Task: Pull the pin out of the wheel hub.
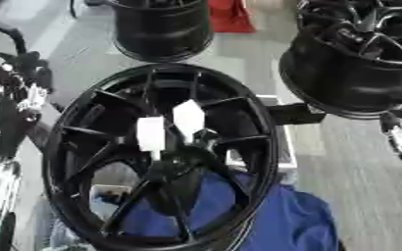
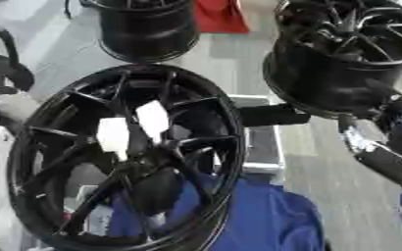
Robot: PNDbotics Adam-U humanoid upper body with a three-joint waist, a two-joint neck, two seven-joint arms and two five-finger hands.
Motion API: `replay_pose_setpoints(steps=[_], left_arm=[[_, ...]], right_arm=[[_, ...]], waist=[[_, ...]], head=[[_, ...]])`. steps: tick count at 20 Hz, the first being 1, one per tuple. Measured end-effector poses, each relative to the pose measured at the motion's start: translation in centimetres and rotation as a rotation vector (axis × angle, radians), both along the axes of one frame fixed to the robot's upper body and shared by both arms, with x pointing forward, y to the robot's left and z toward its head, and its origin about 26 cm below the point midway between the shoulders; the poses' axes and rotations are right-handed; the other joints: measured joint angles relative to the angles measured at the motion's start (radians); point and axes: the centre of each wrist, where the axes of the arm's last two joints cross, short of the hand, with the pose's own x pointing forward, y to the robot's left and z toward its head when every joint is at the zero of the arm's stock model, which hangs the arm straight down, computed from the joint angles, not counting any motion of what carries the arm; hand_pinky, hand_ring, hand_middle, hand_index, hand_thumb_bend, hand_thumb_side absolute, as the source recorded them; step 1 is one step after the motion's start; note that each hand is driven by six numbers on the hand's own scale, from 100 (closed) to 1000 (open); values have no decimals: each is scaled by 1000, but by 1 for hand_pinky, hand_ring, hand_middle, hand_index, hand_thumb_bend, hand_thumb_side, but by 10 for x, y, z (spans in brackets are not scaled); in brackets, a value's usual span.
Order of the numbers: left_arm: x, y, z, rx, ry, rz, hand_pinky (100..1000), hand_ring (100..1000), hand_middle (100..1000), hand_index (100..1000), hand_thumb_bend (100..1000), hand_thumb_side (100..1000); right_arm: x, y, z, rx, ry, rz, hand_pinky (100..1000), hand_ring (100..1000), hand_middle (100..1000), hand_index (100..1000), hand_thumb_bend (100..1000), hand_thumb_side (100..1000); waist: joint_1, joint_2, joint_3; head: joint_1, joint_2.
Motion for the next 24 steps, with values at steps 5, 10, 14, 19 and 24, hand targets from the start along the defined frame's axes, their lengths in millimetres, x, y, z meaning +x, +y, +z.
replay_pose_setpoints(steps=[5, 10, 14, 19, 24], left_arm=[[3, 0, 8, 43, -9, -27, 659, 775, 709, 828, 373, 607], [5, 9, 43, 269, -32, -119, 683, 773, 719, 843, 377, 613], [6, 11, 84, 562, -33, -253, 703, 772, 731, 852, 388, 624], [7, -5, 126, 909, 12, -486, 689, 765, 756, 870, 422, 571], [11, -32, 149, 1208, 127, -666, 694, 773, 777, 883, 449, 540]], right_arm=[[0, 0, 0, 0, 0, 0, 780, 852, 784, 896, 277, 222], [0, 0, 0, -1, 0, 0, 779, 852, 784, 895, 280, 223], [0, 0, 0, -3, 2, 1, 779, 852, 784, 895, 280, 222], [0, 1, -1, -8, 8, 10, 779, 852, 784, 895, 282, 222], [0, 0, 0, -18, 12, 16, 779, 852, 784, 895, 282, 223]], waist=[[1, -1, -2], [9, -3, -14], [18, -9, -21], [28, -16, -31], [34, -20, -39]], head=[[0, 0], [3, 0], [7, 1], [15, 1], [15, 1]])
